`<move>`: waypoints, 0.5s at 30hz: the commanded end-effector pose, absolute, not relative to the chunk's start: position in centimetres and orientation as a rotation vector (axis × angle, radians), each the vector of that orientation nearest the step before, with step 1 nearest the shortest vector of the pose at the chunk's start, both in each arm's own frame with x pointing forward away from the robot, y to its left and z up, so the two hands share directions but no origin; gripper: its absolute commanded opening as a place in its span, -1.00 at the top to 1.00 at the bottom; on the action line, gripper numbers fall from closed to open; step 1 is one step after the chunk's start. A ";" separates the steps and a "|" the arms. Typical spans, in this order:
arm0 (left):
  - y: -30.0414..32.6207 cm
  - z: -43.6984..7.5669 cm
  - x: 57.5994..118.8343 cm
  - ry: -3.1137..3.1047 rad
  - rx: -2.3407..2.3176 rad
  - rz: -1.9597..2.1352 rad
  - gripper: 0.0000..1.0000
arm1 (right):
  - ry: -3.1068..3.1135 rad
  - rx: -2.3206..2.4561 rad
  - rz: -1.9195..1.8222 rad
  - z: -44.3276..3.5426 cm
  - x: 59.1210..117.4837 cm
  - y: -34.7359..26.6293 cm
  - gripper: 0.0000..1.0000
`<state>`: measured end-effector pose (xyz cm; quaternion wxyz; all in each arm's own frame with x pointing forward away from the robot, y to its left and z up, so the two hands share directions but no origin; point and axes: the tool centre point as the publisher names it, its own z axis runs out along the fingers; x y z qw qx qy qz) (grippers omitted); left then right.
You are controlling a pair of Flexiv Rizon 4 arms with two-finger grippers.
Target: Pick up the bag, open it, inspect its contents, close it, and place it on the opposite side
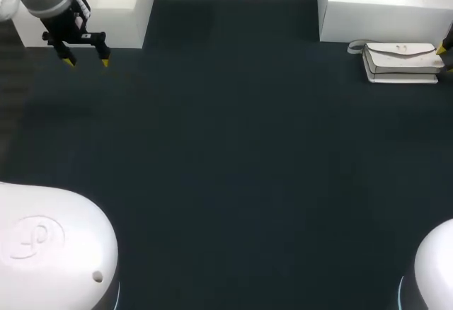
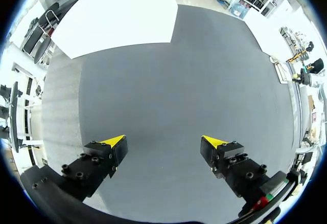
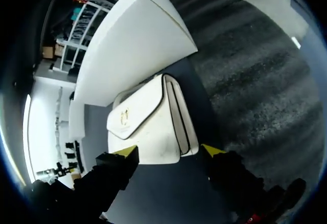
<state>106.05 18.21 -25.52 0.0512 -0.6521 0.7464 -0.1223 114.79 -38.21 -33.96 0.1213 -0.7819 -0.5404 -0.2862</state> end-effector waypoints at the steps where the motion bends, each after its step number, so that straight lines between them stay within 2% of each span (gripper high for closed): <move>1: 18.2 -25.5 106.0 2.270 -1.985 -0.371 -1.00 | -1.648 -2.262 -0.656 -30.9 113.7 -37.7 -1.00; 15: 18.2 -25.5 106.0 2.270 -1.985 -0.371 -1.00 | -1.890 -2.408 -0.480 -27.4 110.3 -33.3 -1.00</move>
